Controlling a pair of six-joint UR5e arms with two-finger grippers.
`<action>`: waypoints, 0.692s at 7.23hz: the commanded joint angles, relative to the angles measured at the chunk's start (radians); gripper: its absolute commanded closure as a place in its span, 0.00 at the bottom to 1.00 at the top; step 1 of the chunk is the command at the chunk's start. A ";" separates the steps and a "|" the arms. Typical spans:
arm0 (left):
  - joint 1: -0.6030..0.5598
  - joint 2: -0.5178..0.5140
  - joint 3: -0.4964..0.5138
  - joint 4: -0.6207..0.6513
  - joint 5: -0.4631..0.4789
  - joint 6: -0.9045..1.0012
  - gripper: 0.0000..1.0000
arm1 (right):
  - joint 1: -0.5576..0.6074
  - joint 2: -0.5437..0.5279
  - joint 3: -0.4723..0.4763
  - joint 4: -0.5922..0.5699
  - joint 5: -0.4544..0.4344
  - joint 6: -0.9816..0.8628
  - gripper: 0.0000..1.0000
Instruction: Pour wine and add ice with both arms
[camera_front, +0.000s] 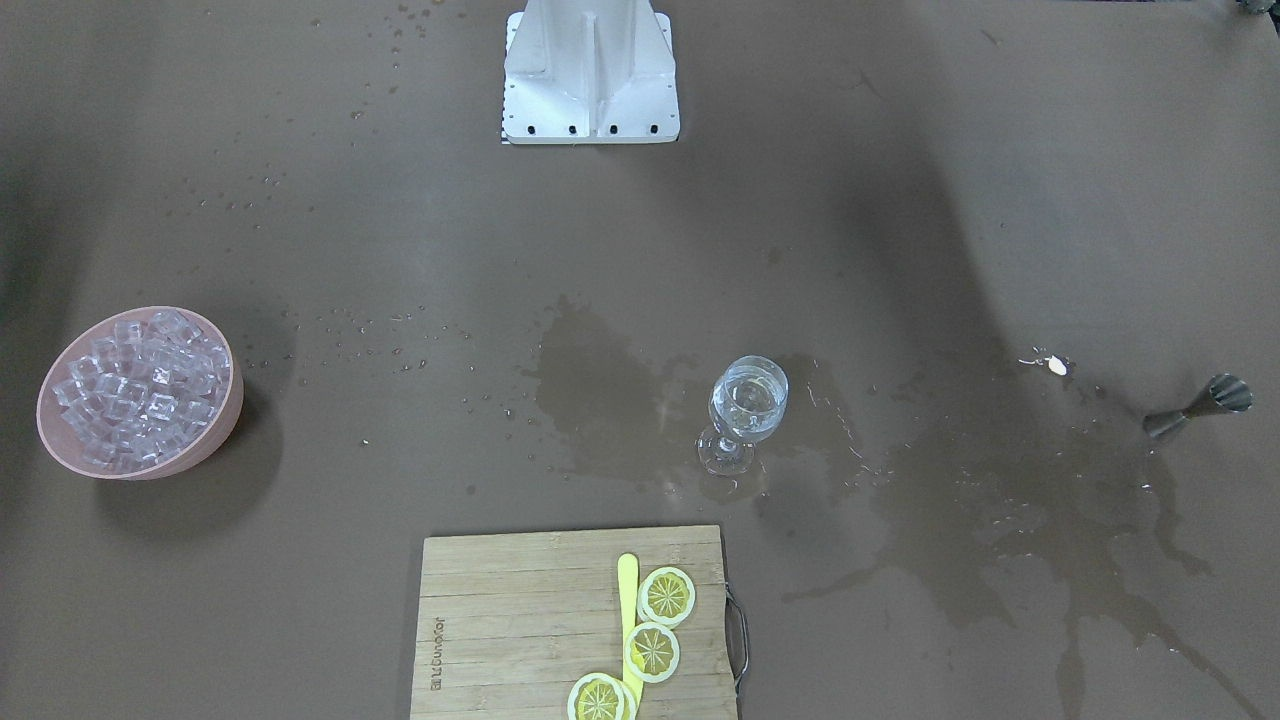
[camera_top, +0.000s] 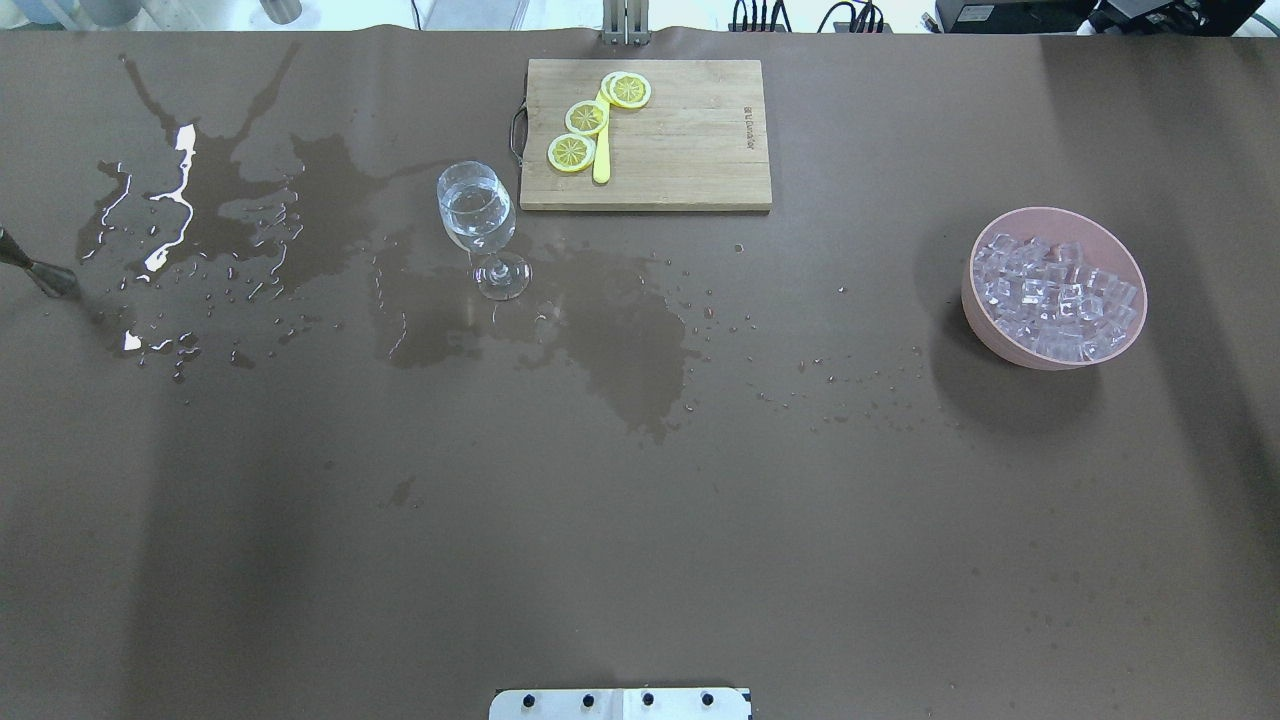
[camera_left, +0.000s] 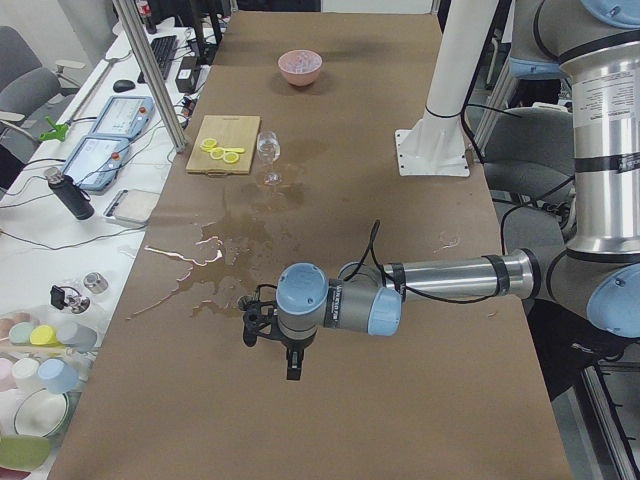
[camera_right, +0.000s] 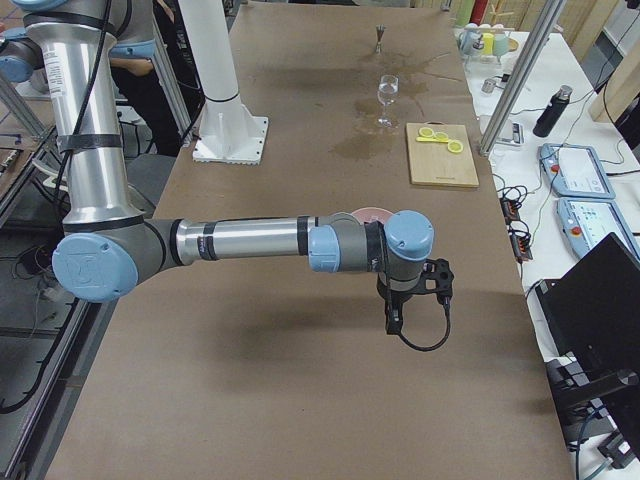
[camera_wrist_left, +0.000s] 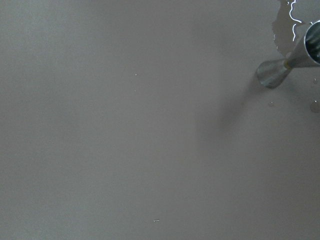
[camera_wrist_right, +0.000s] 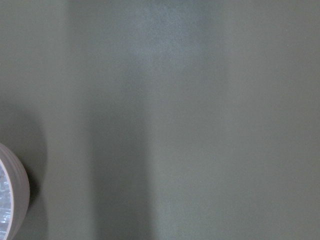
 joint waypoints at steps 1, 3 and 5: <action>0.005 -0.010 0.021 -0.232 0.078 -0.241 0.03 | -0.015 -0.006 0.095 -0.009 0.007 0.098 0.00; 0.008 -0.001 0.027 -0.433 0.069 -0.445 0.03 | -0.059 -0.029 0.182 -0.006 0.044 0.138 0.00; 0.022 0.006 0.086 -0.619 0.074 -0.591 0.03 | -0.207 -0.003 0.258 0.001 -0.018 0.321 0.00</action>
